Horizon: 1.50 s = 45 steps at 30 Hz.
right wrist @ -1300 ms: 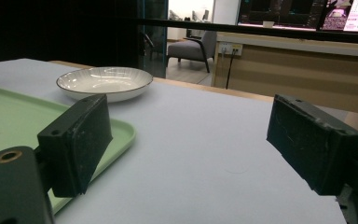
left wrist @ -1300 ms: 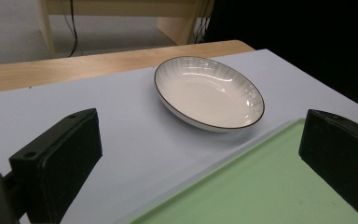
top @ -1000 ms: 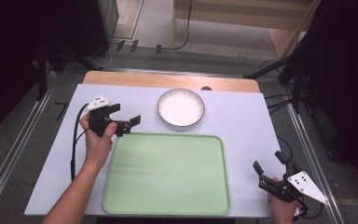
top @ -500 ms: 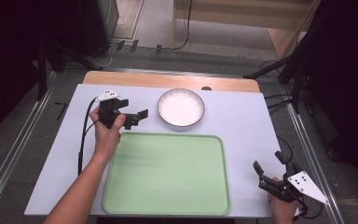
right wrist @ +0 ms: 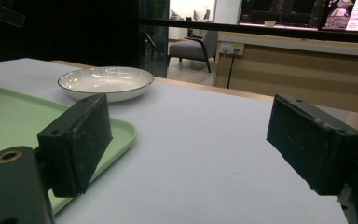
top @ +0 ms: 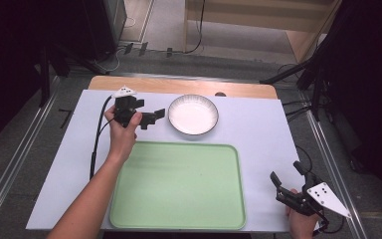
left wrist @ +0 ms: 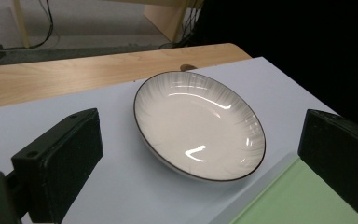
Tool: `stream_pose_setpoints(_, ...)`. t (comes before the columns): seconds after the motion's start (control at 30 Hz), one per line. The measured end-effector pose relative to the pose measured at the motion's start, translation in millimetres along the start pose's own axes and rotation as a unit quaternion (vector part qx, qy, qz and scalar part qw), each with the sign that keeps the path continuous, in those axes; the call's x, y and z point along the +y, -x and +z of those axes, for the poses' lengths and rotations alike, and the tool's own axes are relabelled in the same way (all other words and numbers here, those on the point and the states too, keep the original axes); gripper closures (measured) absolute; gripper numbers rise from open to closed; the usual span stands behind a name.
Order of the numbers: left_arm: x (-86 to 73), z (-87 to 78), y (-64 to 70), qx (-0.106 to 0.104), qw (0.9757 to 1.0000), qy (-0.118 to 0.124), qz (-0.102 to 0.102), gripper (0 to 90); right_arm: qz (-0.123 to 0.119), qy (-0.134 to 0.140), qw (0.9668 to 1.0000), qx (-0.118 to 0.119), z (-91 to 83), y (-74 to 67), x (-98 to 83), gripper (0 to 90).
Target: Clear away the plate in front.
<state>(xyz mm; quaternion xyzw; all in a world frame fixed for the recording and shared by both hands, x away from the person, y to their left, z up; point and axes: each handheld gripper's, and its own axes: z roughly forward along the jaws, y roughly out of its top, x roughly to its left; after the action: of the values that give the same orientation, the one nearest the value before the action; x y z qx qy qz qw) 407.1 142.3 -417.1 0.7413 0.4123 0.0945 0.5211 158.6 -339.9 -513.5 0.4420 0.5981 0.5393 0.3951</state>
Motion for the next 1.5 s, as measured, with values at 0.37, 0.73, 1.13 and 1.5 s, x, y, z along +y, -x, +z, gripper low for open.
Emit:
stream_pose_setpoints(0.37,16.9,33.7,6.1,-0.014,0.9996,-0.02,-0.013,0.4,0.001,0.001,1.0,0.002,0.0,0.7,0.0,14.4)
stream_pose_setpoints(0.73,16.6,70.7,-10.6,-0.029,0.9947,-0.05,-0.085,0.4,0.005,0.002,1.0,0.003,-0.4,1.6,0.0,14.5)
stream_pose_setpoints(1.13,5.0,95.4,-31.5,-0.014,0.9827,-0.089,-0.162,8.8,0.006,0.003,1.0,0.003,-0.3,1.8,0.0,14.5)
stream_pose_setpoints(1.5,-6.9,108.4,-44.3,0.003,0.97,-0.13,-0.206,22.8,0.008,0.003,1.0,0.003,-0.4,2.2,0.0,14.5)
